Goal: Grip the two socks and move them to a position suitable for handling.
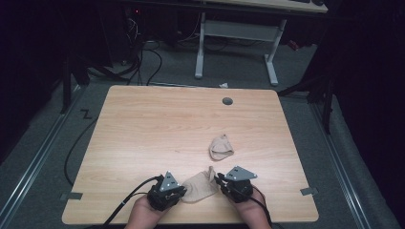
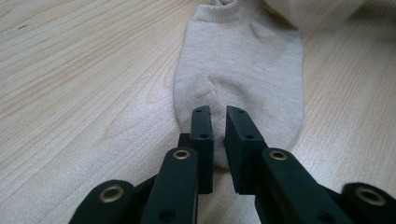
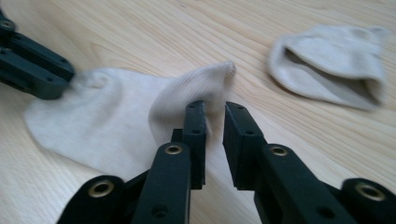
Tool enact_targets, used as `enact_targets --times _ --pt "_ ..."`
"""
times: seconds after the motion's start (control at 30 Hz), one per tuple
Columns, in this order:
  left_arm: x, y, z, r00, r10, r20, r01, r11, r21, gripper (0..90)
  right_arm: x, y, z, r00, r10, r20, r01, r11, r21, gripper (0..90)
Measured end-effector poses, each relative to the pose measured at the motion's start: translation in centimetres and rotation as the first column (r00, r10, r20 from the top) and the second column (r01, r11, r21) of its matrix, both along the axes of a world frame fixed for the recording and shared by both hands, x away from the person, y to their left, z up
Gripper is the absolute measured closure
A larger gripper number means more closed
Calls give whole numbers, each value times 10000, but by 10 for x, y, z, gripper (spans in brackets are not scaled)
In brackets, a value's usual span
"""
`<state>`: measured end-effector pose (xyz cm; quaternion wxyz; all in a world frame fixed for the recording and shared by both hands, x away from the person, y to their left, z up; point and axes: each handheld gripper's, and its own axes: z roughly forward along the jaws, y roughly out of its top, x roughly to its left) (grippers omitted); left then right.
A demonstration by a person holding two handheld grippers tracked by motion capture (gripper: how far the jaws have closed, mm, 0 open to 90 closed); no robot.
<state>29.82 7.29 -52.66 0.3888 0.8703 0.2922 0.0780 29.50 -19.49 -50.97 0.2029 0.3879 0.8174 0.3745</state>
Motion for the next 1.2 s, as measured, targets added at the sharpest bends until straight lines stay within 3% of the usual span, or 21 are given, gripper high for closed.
enact_targets --times 0.07,0.17,0.3,0.47,0.73,0.93,1.2 --pt "0 0 0 10000 -5 -2 5 10000 4 813 0 -5 1 9999 -136 23 136 9999 43 764" --pt "0 0 0 10000 -44 2 44 10000 0 811 0 -22 9 9954 -822 487 813 9965 188 748" --pt "1 1 0 10000 -86 -17 86 10000 -19 808 1 -23 13 9940 -841 703 821 9961 311 780" --pt "1 1 0 10000 -94 -13 94 10000 -18 807 12 -12 3 9989 -364 305 370 9992 -173 882" --pt "1 1 0 10000 -90 -17 90 10000 -34 804 22 -3 -14 9987 -58 -501 10 9954 -961 883" --pt "2 3 0 10000 11 -36 -11 10000 -17 792 11 -6 -15 9978 120 -655 -167 9973 -714 877" --pt "5 11 1 9996 279 -72 -279 9996 45 767 -22 0 -14 9943 696 -808 -749 9951 -650 855"
